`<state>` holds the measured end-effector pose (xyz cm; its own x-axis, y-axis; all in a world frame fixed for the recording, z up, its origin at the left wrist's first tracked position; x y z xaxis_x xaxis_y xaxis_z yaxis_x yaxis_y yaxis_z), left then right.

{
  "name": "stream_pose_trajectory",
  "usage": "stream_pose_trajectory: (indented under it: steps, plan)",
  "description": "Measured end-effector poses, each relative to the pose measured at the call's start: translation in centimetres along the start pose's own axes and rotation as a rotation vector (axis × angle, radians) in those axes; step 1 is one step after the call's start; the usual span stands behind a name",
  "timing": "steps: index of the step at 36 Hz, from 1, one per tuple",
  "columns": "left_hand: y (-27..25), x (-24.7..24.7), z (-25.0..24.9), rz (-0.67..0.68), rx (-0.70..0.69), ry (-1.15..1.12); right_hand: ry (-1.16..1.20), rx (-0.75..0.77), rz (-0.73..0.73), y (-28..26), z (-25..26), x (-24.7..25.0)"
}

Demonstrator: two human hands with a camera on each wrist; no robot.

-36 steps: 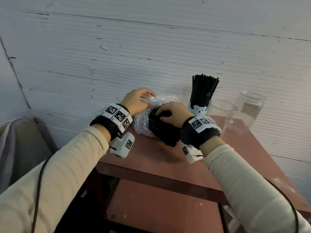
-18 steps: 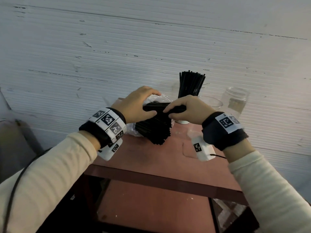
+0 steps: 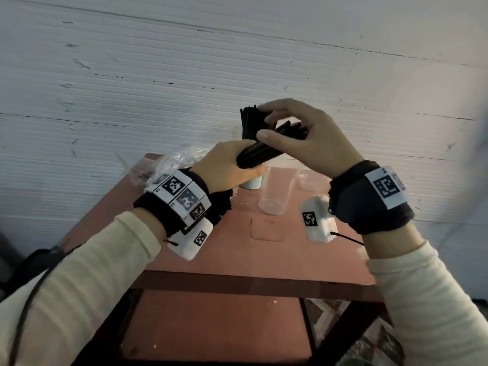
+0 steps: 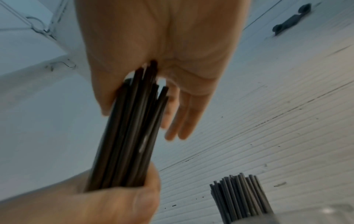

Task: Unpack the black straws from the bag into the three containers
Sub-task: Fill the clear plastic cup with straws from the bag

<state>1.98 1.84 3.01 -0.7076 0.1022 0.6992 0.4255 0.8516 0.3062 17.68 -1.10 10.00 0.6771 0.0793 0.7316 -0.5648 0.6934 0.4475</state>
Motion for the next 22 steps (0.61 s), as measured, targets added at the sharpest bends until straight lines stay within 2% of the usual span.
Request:
stream_pose_trajectory:
  steps: [3,5,8,13,19,22]
  plan:
    - [0.1,-1.2,-1.6,0.007,-0.018,-0.182,0.044,0.142,-0.206,0.2,1.2,0.6]
    - [0.0,-2.3,-2.1,0.003,-0.016,-0.315,0.054,0.203,-0.263,0.5,1.6,0.5]
    - [0.0,-4.2,-1.7,0.008,0.016,-0.452,-0.029,0.233,-0.204,1.1,1.2,-0.8]
    - [-0.8,-6.5,0.2,0.062,0.087,-0.54,-0.258,0.131,0.035,1.1,-0.8,-4.3]
    - [-0.9,-7.4,1.7,0.122,0.187,-0.535,-0.237,0.133,0.008,0.7,-1.2,-4.2]
    - [-0.7,-7.8,1.5,0.184,0.186,-0.514,-0.239,0.158,0.001,0.6,-1.1,-4.3]
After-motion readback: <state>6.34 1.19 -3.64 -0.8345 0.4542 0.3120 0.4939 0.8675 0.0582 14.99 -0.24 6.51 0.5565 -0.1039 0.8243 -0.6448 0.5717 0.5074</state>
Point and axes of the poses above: each hand's wrist, its own y-axis towards the middle knuckle, its own x-axis out of the back of the hand, z = x × y, the point moved 4 cm from there along y, towards the middle knuckle, and after that the axes turned 13 degrees about z, right-handed, at the moved point
